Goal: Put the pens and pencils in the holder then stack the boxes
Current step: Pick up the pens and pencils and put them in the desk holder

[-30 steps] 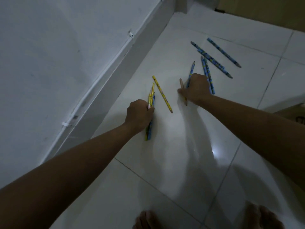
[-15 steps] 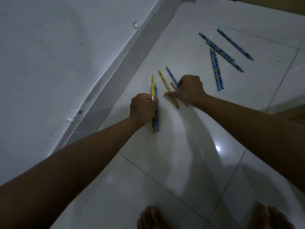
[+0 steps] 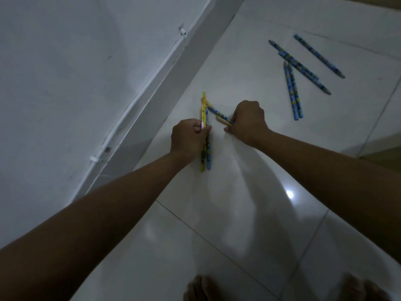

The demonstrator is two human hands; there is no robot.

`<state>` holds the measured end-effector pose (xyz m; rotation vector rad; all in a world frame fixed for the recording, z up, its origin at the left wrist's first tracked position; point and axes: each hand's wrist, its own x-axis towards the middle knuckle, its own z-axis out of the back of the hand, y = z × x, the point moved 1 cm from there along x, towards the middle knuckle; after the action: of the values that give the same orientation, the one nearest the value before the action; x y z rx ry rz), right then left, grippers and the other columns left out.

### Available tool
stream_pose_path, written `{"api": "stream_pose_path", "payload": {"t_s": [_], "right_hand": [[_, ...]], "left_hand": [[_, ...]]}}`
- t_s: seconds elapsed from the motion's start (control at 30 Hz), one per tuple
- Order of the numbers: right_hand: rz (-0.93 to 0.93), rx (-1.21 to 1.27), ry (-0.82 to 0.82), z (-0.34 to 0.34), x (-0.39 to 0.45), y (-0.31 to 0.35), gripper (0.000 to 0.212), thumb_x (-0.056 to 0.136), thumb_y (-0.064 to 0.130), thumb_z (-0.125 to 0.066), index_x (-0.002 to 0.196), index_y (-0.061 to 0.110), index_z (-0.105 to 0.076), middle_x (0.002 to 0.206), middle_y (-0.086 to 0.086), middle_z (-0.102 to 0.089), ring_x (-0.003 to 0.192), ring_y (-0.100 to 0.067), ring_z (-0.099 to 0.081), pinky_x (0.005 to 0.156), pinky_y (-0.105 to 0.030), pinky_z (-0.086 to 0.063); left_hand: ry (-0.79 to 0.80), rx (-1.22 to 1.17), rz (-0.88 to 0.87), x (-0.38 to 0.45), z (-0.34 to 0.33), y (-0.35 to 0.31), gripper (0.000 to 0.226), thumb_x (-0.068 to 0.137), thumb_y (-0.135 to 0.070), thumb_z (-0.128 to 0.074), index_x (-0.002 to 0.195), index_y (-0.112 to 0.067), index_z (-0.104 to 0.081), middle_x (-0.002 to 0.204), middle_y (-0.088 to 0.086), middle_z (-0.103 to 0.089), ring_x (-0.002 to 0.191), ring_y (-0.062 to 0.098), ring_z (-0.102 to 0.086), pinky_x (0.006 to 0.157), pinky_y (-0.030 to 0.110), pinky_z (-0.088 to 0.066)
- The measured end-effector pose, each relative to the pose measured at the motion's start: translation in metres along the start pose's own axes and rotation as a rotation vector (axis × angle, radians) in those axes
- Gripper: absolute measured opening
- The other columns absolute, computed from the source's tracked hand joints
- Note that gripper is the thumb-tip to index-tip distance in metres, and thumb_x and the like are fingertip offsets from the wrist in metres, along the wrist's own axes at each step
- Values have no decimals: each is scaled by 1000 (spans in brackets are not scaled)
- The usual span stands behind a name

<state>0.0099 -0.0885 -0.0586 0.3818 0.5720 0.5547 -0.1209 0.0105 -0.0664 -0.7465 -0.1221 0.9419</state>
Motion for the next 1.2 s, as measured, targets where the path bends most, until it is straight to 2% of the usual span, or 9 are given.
{"api": "stream_pose_path", "payload": {"t_s": [0.13, 0.23, 0.3, 0.43, 0.53, 0.6, 0.73, 0.97, 1.2], "right_hand": [[-26, -7, 16, 9, 9, 1, 20, 80, 17, -73, 86, 3, -60, 106, -16, -64, 99, -30, -63, 66, -25, -37], [-105, 76, 11, 23, 21, -5, 30, 81, 14, -70, 65, 8, -45, 92, -13, -63, 98, -29, -64, 61, -25, -42], [-160, 192, 6, 30, 29, -10, 22, 79, 18, -74, 78, 3, -58, 99, -17, -67, 95, -31, -67, 70, -28, -52], [-243, 484, 1, 37, 46, -25, 42, 75, 30, -80, 98, -3, -69, 97, -22, -70, 88, -35, -70, 80, -47, -58], [-235, 715, -3, 34, 50, -31, 24, 82, 25, -74, 70, 5, -68, 90, -21, -73, 85, -32, -72, 78, -47, -59], [-257, 894, 15, 31, 49, -33, 29, 86, 21, -70, 59, 15, -61, 87, -17, -75, 81, -29, -73, 74, -44, -60], [-283, 1116, 57, 38, 32, -23, 11, 92, 16, -63, 92, 5, -63, 83, -10, -70, 56, -14, -66, 54, -30, -57], [-417, 1139, 106, 69, -41, -29, 29, 92, 13, -63, 117, 0, -58, 90, -9, -72, 67, -17, -67, 62, -30, -62], [-460, 1119, 84, 167, -119, 0, 17, 91, 14, -64, 106, 6, -61, 93, -11, -74, 72, -22, -69, 71, -37, -62]], "left_hand": [[18, -17, -51, 1, -6, -4, 16, 87, -34, -73, 87, -18, -75, 68, -12, -66, 69, 10, -65, 73, 34, -57], [-3, -77, -45, 8, -10, -14, 18, 88, -34, -71, 87, -16, -75, 70, -9, -69, 70, 9, -66, 76, 35, -57], [-33, -120, -21, 17, -12, -21, 24, 87, -38, -67, 85, -15, -75, 75, -4, -74, 74, 12, -69, 78, 37, -57], [-12, -227, 9, 39, -17, -35, 29, 87, -40, -58, 78, -17, -73, 77, -5, -76, 76, 13, -72, 78, 39, -58], [-38, -316, 24, 53, -24, -44, 24, 90, -38, -59, 78, -21, -72, 80, -6, -76, 77, 14, -71, 80, 41, -58], [-57, -373, 45, 54, -27, -47, 20, 93, -33, -60, 81, -22, -72, 83, -7, -77, 77, 10, -70, 81, 39, -58], [-30, -498, 145, 29, -34, -53, 20, 96, -33, -61, 92, -18, -74, 84, -10, -75, 68, -1, -62, 70, 28, -51], [119, -704, 462, -36, -17, -88, 22, 95, -28, -66, 111, -16, -75, 87, -10, -74, 67, -1, -62, 60, 16, -50], [232, -796, 578, -95, 55, -183, 29, 94, -28, -67, 118, -14, -72, 88, -6, -74, 68, 4, -62, 58, 17, -52]]}}
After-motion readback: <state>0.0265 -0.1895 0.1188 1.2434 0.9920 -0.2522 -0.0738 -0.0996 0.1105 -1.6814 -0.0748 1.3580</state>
